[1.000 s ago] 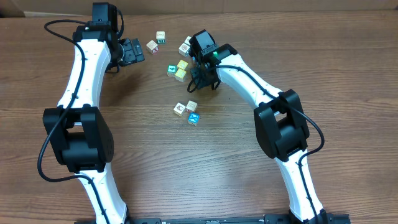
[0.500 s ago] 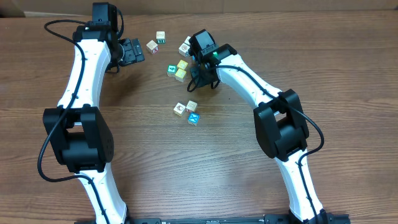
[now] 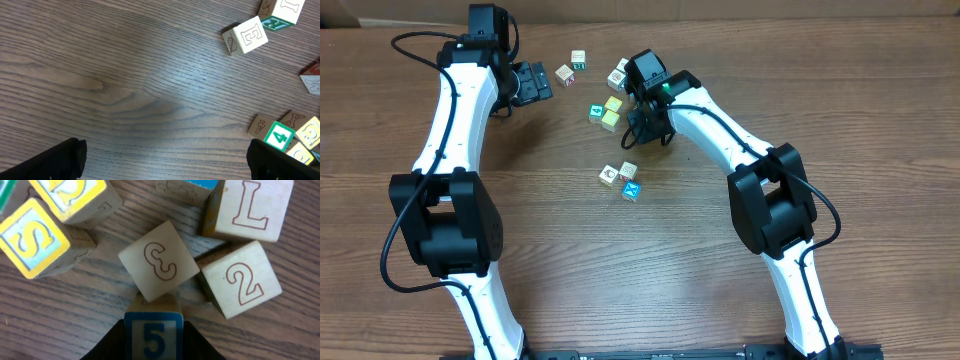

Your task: Form a circle

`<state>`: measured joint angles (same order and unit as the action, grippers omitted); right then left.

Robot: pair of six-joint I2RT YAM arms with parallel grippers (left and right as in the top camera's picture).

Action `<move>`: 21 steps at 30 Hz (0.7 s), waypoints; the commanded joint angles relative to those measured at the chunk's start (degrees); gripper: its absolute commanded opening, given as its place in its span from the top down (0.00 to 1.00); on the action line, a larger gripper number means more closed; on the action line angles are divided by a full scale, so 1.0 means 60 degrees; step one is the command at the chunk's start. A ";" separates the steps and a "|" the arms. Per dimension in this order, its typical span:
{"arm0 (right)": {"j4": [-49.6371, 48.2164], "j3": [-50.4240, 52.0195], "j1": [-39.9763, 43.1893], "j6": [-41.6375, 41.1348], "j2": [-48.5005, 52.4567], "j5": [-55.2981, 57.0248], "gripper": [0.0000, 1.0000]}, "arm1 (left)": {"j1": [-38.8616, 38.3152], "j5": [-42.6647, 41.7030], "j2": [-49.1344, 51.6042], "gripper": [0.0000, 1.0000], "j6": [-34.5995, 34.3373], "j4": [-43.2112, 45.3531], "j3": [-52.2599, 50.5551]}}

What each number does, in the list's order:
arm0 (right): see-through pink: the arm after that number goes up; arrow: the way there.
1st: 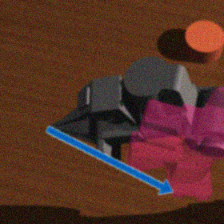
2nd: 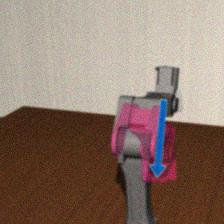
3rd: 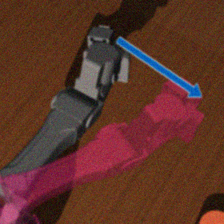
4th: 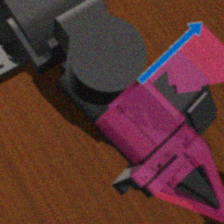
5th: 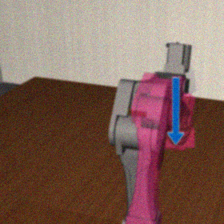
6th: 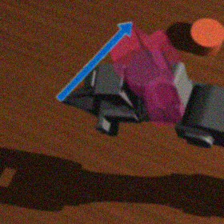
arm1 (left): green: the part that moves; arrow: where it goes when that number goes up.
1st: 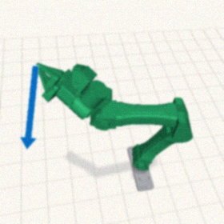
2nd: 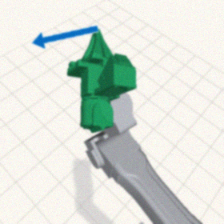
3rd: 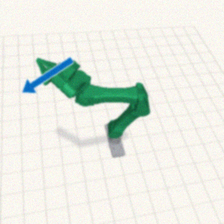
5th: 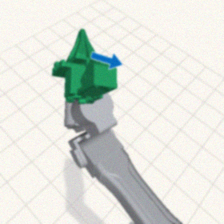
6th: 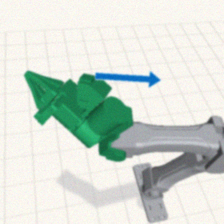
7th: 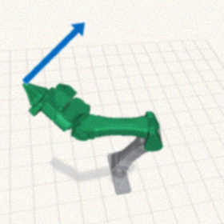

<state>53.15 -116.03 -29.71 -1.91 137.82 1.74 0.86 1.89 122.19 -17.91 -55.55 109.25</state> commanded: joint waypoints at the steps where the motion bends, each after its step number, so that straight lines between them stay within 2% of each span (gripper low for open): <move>1: -0.0015 -0.0514 -0.0047 -0.0029 0.0018 0.0062 0.69 | 0.0015 -0.0069 0.0029 0.00 -0.0087 0.0011 0.0182; 12: 0.0277 -0.0539 -0.0047 -0.0029 0.0015 0.0058 0.68 | 0.0015 -0.0069 0.0029 0.00 -0.0087 0.0011 0.0182; 18: 0.0106 -0.0539 -0.0047 -0.0029 0.0018 0.0055 0.57 | 0.0015 -0.0069 0.0029 0.00 -0.0087 0.0011 0.0182; 21: -0.0073 -0.0539 -0.0047 -0.0029 0.0018 0.0055 0.57 | 0.0015 -0.0069 0.0029 0.00 -0.0087 0.0011 0.0182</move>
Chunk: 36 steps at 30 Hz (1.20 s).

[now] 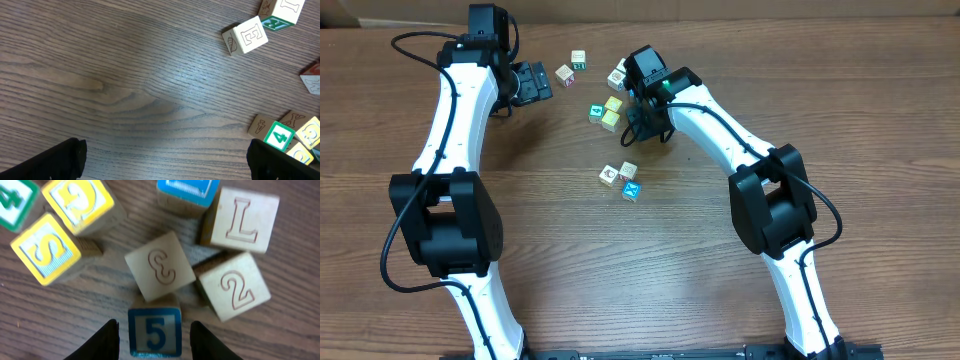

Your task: Form a circle

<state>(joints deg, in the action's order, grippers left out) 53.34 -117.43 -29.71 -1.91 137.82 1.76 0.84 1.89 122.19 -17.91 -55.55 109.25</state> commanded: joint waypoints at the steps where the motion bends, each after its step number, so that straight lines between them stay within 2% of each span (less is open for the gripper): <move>1: -0.0149 -0.0306 -0.0047 -0.0029 0.0018 0.0051 0.57 | 0.0018 -0.0069 0.0029 0.00 -0.0087 0.0011 0.0182; 10: -0.0200 -0.0299 -0.0047 -0.0029 0.0018 0.0051 0.62 | 0.0018 -0.0069 0.0029 0.00 -0.0087 0.0011 0.0182; 13: -0.0200 -0.0299 -0.0047 -0.0029 0.0036 0.0047 0.56 | 0.0018 -0.0069 0.0029 0.00 -0.0087 0.0011 0.0182; 21: -0.0273 -0.0299 -0.0047 -0.0029 0.0350 0.0051 0.57 | 0.0018 -0.0069 0.0029 0.00 -0.0087 0.0011 0.0182; 24: -0.0270 -0.0299 -0.0047 -0.0029 0.0393 0.0051 0.61 | 0.0018 -0.0069 0.0029 0.00 -0.0087 0.0011 0.0182; 36: -0.0313 -0.0310 -0.0047 -0.0033 0.0339 0.0627 0.60 | 0.0018 -0.0069 0.0029 0.00 -0.0087 0.0011 0.0182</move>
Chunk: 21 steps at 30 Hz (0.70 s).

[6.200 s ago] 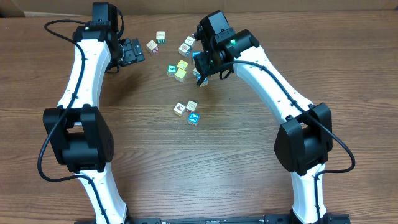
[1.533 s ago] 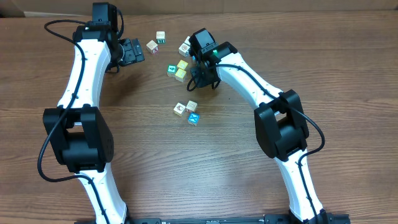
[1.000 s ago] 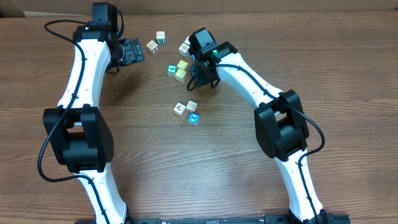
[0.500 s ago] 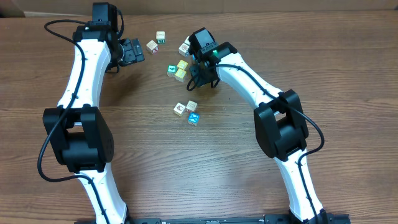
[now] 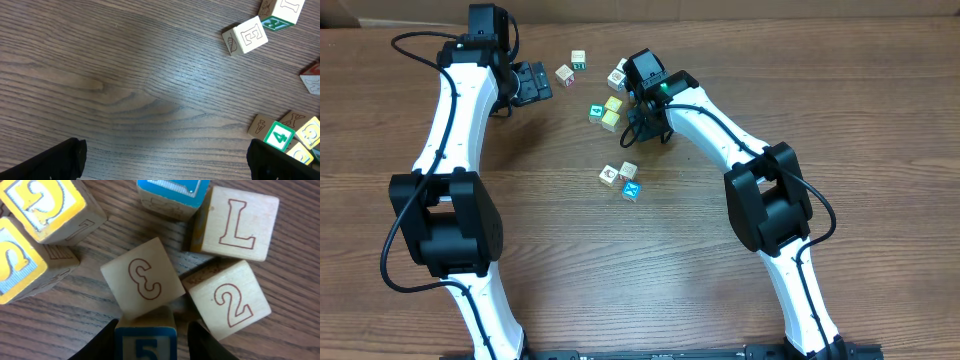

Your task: Form a circle

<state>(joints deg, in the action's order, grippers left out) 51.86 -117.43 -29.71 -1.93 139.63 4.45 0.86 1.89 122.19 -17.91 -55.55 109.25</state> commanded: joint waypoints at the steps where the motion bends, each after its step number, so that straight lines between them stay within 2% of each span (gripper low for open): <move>1: -0.0076 -0.0313 -0.0047 -0.0029 0.0018 0.0175 0.60 | 0.0015 -0.0069 0.0029 0.00 -0.0087 0.0011 0.0182; 8: -0.0106 -0.0324 -0.0047 -0.0029 -0.0117 0.0029 0.59 | 0.0015 -0.0069 0.0029 0.00 -0.0087 0.0011 0.0182; 10: -0.0113 -0.0324 -0.0047 -0.0029 -0.0124 0.0029 0.56 | 0.0015 -0.0069 0.0029 0.00 -0.0087 0.0011 0.0182; 21: -0.0171 -0.0328 -0.0055 -0.0029 -0.0127 -0.0004 0.56 | 0.0015 -0.0069 0.0029 0.00 -0.0087 0.0011 0.0182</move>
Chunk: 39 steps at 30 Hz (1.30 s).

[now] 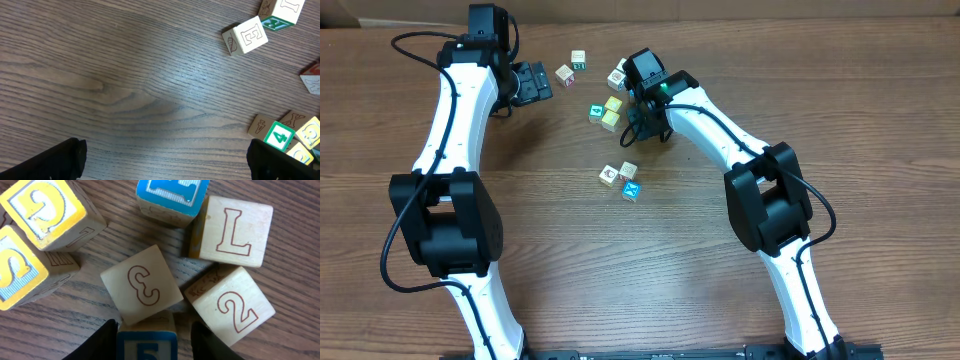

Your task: Form a circle

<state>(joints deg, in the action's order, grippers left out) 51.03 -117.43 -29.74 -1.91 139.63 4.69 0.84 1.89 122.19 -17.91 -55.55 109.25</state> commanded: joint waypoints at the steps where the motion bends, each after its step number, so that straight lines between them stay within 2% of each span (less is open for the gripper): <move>1: -0.0033 -0.0328 -0.0051 -0.0033 -0.0131 -0.0044 0.56 | 0.0018 -0.0069 0.0029 0.00 -0.0087 0.0007 0.0182; 15: 0.0000 -0.0328 -0.0055 -0.0033 -0.0390 -0.0047 0.57 | 0.0018 -0.0069 0.0029 0.00 -0.0087 0.0011 0.0182; 20: 0.0000 -0.0328 -0.0055 -0.0033 -0.0397 -0.0051 0.60 | 0.0018 -0.0066 0.0029 0.00 -0.0087 0.0011 0.0182; 25: 0.0000 -0.0328 -0.0109 -0.0033 -0.0397 -0.0047 0.56 | 0.0018 -0.0069 0.0029 0.00 -0.0087 0.0011 0.0182; 39: -0.0033 -0.0430 -0.0149 -0.0033 -0.0630 -0.0036 0.56 | 0.0018 -0.0069 0.0029 0.00 -0.0087 0.0011 0.0182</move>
<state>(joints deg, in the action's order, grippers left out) 51.05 -117.45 -30.41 -1.91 139.61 4.67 0.86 1.89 122.19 -17.91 -55.55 109.25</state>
